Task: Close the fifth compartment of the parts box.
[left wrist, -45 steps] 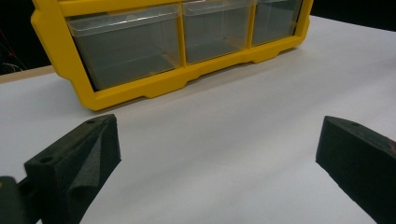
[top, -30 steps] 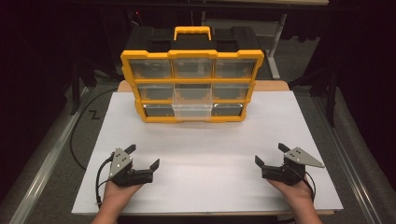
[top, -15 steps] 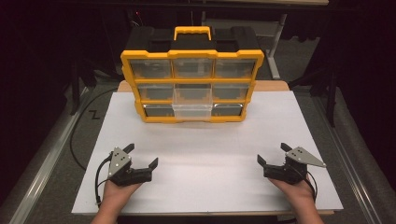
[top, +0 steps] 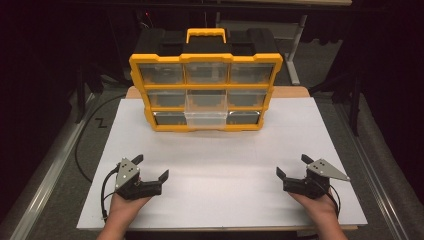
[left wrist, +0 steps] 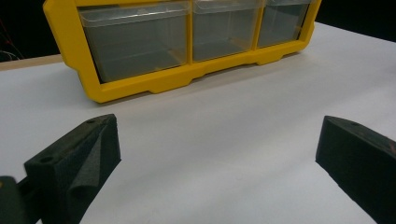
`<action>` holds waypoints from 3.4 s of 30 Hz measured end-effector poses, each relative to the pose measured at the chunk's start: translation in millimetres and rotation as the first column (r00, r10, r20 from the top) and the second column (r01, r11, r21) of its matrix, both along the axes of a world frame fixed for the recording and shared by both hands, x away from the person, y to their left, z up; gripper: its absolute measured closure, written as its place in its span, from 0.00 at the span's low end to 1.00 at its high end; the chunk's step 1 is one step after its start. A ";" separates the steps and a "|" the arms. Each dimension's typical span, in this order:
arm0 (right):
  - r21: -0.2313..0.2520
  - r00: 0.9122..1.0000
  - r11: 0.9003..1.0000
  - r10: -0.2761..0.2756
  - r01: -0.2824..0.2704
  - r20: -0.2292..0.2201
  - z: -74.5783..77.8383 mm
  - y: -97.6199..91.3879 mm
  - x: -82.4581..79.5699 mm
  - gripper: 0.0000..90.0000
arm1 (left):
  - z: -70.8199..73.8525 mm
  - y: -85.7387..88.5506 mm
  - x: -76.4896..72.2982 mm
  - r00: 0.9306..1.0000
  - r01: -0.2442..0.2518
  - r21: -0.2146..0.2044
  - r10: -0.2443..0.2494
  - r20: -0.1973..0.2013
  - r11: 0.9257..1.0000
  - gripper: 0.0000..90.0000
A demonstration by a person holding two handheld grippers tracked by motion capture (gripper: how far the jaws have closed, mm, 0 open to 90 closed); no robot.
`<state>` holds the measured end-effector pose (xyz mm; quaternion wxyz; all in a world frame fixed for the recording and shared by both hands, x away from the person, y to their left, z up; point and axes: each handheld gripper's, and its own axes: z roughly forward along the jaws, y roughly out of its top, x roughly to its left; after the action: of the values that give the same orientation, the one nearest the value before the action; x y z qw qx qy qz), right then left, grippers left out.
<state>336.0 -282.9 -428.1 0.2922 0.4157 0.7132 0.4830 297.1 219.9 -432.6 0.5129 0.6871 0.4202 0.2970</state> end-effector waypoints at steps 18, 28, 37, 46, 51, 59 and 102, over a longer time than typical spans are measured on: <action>-0.005 1.000 1.000 -0.027 0.027 0.007 6.5 -0.6 -0.4 0.01 | -0.6 -1.1 1.0 1.000 -0.004 -0.001 0.004 -0.005 1.000 0.01; -0.023 1.000 0.999 -0.022 0.022 0.005 7.3 0.1 0.6 0.01 | -0.4 -0.5 1.2 1.000 -0.012 -0.002 0.012 -0.001 1.000 0.01; -0.028 1.000 1.000 -0.015 0.015 0.003 6.4 4.0 0.5 0.01 | -0.2 -0.2 0.8 1.000 -0.022 -0.005 0.022 0.006 1.000 0.01; -0.031 1.000 1.000 -0.007 0.007 0.001 5.5 5.7 0.7 0.01 | -0.6 0.4 2.2 1.000 -0.015 -0.009 0.015 -0.018 1.000 0.04; -0.032 1.000 0.999 -0.001 0.001 0.001 5.5 5.9 0.1 0.01 | 0.5 0.8 0.3 1.000 -0.006 -0.018 0.006 -0.003 1.000 0.08; -0.043 1.000 0.999 0.009 -0.009 -0.006 4.5 7.6 0.8 0.01 | 1.3 0.8 -2.5 1.000 0.001 -0.012 -0.001 0.016 1.000 0.23; -0.053 1.000 0.999 0.014 -0.015 -0.007 3.4 6.8 2.0 0.01 | 3.7 1.2 -4.0 1.000 0.029 -0.069 -0.029 0.005 0.997 0.99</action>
<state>338.0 -276.1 -424.7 0.2972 0.4042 0.7296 0.4647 293.1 221.1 -428.9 0.5416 0.6743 0.4191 0.2764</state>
